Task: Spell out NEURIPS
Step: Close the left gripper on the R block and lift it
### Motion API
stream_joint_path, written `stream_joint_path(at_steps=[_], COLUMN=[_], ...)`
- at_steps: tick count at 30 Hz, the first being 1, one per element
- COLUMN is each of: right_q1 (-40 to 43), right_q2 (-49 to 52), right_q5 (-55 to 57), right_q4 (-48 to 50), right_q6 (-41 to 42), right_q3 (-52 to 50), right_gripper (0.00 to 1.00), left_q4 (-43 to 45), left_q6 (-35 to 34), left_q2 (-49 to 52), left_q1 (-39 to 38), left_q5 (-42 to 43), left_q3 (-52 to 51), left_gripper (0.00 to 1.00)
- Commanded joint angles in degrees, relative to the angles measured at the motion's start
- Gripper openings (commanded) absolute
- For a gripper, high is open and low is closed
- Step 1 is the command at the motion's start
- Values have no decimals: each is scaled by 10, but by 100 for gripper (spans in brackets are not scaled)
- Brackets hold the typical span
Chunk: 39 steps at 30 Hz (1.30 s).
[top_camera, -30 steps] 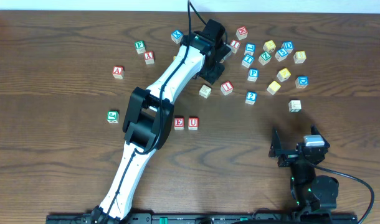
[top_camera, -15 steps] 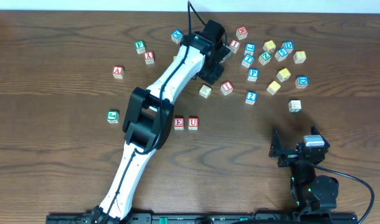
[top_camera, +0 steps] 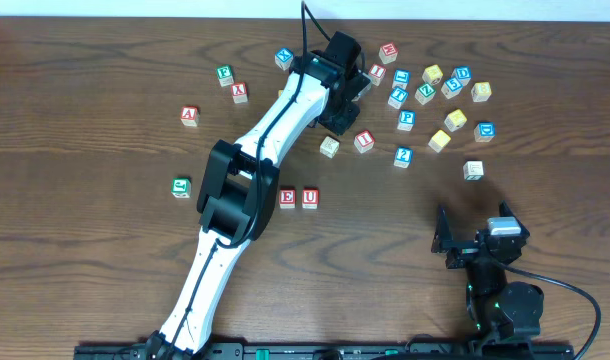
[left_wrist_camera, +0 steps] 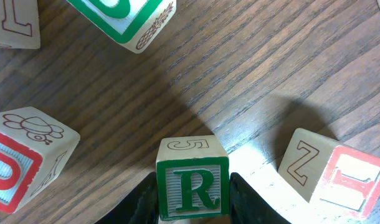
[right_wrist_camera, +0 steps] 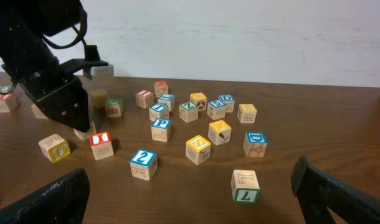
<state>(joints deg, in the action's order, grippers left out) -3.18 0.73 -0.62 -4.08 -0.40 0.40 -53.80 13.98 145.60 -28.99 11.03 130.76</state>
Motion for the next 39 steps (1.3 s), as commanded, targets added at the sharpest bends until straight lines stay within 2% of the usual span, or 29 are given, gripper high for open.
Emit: stream_joint_path(at_steps=[1,39], right_q1=[5,5], right_q2=[-2,-2], right_q5=[0,0], right_q4=[-3,-3], right_q6=[8,8], right_q3=[-1,-1], right_gripper=[99,99], left_q4=[-2,-1], left_q6=[3,3], left_q2=[-23,-25], left_q1=[0,0], left_q5=[-3,-3], left_q3=[12,12], left_gripper=[35,27])
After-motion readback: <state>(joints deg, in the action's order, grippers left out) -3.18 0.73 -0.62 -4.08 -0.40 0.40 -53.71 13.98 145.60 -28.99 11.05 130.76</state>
